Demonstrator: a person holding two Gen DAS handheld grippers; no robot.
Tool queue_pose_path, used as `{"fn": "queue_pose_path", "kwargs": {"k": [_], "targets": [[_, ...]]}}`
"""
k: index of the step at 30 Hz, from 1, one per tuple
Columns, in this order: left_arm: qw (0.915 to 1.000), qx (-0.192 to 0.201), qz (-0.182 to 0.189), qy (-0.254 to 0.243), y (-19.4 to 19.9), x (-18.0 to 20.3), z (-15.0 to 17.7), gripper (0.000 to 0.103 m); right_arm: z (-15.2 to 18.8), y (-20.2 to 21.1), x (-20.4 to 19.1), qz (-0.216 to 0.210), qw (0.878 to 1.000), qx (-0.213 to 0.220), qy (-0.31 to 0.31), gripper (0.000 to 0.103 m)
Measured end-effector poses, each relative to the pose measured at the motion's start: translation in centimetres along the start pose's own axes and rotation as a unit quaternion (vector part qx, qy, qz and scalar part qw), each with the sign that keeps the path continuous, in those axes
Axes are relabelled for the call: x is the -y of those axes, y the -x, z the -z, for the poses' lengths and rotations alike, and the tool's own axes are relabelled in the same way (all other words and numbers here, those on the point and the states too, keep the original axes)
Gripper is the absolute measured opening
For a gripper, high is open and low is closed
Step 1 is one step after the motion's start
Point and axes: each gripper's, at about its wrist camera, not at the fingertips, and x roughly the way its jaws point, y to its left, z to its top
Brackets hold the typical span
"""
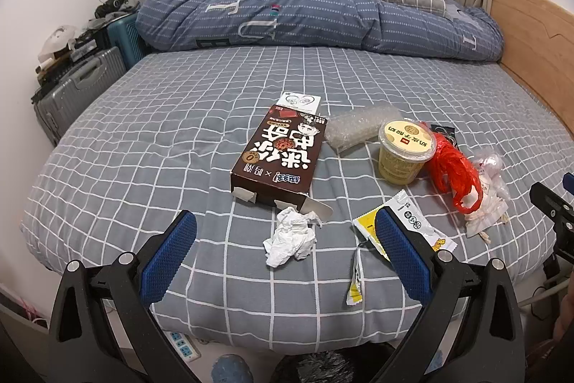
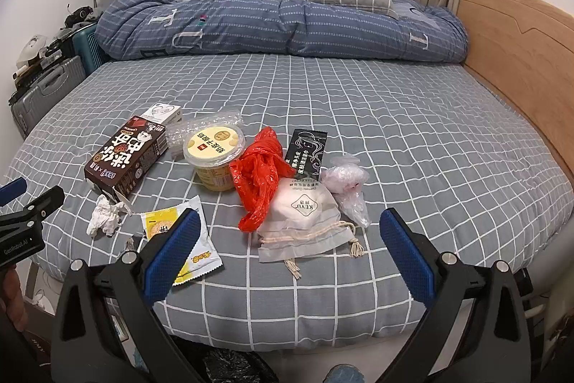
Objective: Collect trash
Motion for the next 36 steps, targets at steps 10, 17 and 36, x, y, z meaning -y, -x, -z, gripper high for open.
{"fn": "queue_pose_path", "kwargs": {"k": [10,17,36], "targets": [[1.0000,-0.004,0.003,0.000,-0.02,0.01,0.03,0.097,-0.01,0.00,0.05,0.002,1.000,0.000,0.001,0.096],[1.0000,-0.005,0.003,-0.003,-0.05,0.39,0.04,0.097,-0.07,-0.04,0.30,-0.001,1.000,0.000,-0.003,0.096],[1.0000,-0.005,0.002,-0.002,-0.03,0.39,0.04,0.097,-0.06,0.02,0.31,0.000,1.000,0.001,-0.004,0.096]]}}
